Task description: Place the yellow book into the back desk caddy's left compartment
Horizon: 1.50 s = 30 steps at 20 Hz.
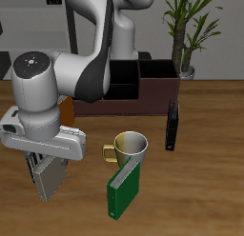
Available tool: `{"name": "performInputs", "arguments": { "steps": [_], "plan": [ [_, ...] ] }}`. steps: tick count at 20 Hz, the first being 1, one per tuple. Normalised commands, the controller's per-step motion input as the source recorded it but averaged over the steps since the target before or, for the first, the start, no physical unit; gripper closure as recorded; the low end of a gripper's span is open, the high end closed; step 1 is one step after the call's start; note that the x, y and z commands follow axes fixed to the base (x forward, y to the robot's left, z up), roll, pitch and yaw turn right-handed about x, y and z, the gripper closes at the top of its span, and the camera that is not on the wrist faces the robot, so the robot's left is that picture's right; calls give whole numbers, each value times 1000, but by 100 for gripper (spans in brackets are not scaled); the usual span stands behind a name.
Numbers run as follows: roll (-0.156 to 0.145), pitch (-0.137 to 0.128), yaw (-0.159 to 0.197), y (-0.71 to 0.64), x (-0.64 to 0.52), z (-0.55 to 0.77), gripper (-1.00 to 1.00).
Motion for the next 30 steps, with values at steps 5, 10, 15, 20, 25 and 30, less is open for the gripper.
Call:
{"name": "performInputs", "arguments": {
  "steps": [5,10,15,20,25,30],
  "plan": [
    [-42,22,-40,-226,-53,-258,-100],
    [-15,21,-29,-83,-53,-244,-100],
    [-8,40,-20,34,-35,-368,-100],
    [-16,37,-12,15,4,-359,100],
    [-1,19,-23,-42,-18,-120,100],
    [0,-14,-13,24,-5,148,100]
  ]
}}
